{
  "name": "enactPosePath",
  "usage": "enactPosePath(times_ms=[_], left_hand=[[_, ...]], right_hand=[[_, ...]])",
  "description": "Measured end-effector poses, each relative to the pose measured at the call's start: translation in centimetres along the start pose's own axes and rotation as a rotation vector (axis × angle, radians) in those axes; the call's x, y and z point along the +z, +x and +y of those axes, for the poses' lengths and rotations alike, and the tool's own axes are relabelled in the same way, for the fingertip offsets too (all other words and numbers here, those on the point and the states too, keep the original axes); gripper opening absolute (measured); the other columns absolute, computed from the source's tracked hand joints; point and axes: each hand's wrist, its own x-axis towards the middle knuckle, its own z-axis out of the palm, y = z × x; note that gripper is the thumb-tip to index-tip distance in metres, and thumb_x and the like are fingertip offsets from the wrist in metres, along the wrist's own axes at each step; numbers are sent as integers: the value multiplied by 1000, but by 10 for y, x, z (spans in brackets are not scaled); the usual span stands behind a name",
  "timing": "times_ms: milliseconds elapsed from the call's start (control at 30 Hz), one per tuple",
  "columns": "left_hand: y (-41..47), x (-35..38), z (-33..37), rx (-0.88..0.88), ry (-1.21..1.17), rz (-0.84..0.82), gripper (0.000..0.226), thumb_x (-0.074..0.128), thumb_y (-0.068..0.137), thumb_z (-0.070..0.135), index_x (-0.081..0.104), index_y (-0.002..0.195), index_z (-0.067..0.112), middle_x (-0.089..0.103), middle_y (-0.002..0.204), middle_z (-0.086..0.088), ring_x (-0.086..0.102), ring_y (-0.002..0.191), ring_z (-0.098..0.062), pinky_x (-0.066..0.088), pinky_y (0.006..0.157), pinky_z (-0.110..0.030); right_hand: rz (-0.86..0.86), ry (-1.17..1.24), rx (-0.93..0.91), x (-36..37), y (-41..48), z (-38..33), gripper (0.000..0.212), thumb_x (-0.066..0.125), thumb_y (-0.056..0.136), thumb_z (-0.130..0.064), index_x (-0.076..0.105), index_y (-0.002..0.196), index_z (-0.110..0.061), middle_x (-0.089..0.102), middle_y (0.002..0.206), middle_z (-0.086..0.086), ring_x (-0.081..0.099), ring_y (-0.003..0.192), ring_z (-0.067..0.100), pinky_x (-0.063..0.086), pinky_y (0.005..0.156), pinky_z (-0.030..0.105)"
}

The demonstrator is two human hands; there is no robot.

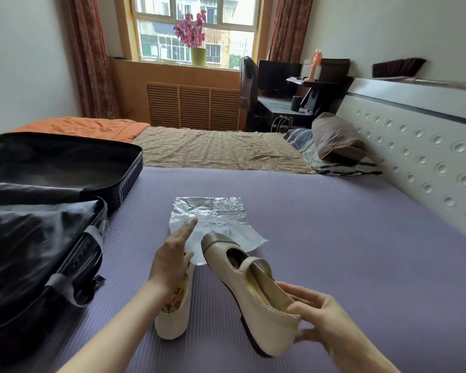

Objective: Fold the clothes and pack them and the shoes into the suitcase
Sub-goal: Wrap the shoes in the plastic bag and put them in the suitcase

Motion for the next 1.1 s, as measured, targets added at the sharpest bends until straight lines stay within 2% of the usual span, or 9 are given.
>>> enactPosePath(times_ms=[167, 367, 467, 533, 600, 733, 800, 900, 1100], left_hand=[[-12, 2, -2, 131, 65, 13, 94, 77, 69, -3, 30, 145, 25, 48, 140, 2, 56, 119, -18, 50, 87, -26], [-28, 6, 7, 262, 156, -50, 100, 88, 53, 4, 42, 140, 15, 52, 136, 4, 57, 115, -8, 48, 86, -17], [-30, 6, 7, 263, 145, -68, 99, 85, 54, -3, 39, 141, 13, 53, 135, 2, 58, 115, -10, 50, 87, -20], [-30, 7, 7, 234, 84, -74, 92, 77, 64, -7, 36, 142, 17, 53, 136, 0, 57, 118, -15, 45, 93, -21], [-29, 10, 5, 193, -7, -62, 82, 64, 76, -9, 29, 142, 26, 47, 140, 5, 51, 125, -14, 37, 99, -19], [-31, 11, 4, 196, -41, -57, 86, 63, 75, -13, 31, 145, 27, 36, 140, 15, 47, 124, -5, 21, 99, 0], [-31, 11, 6, 197, -58, -63, 84, 63, 76, -12, 33, 145, 26, 36, 140, 16, 53, 119, -8, 22, 98, 0], [-32, 10, 7, 163, -89, -63, 85, 62, 76, -12, 33, 144, 30, 37, 139, 19, 60, 110, -9, 29, 94, -2], [-32, 11, 6, 150, -90, -51, 88, 58, 75, -15, 32, 144, 33, 42, 138, 18, 54, 118, -5, 31, 93, -4]], right_hand=[[137, 55, -15, 26, 21, 0, 21, 64, 86, -6, 71, 105, -11, 74, 94, 7, 68, 77, 17, 57, 57, 37], [265, 122, -62, 53, 54, 19, 19, 65, 86, -5, 70, 104, -11, 74, 84, 3, 66, 64, 16, 55, 49, 36], [328, 99, -78, 61, 73, 36, 20, 66, 86, -9, 70, 103, -20, 74, 95, 4, 68, 77, 17, 59, 62, 46], [373, 30, -126, 66, 78, 48, 17, 73, 79, -34, 69, 95, -35, 74, 98, -3, 69, 89, 11, 58, 77, 48], [382, -16, -153, 68, 76, 62, 38, 70, 66, -57, 65, 100, -40, 72, 100, -12, 65, 95, 4, 54, 88, 45], [360, -219, -179, 81, 63, 87, 84, 70, 57, -63, 39, 131, -40, 46, 121, -20, 50, 110, -2, 40, 97, 21], [392, -382, -223, 88, 66, 96, 90, 80, 59, -54, 31, 133, -43, 39, 118, -21, 44, 113, 1, 37, 99, 22], [544, -348, -277, 94, 80, 104, 76, 87, 60, -22, 50, 126, -32, 47, 110, -18, 54, 107, 11, 46, 94, 28], [647, -163, -403, 103, 90, 95, 50, 84, 66, -10, 68, 112, -22, 61, 99, -10, 57, 94, 1, 46, 75, 10]])
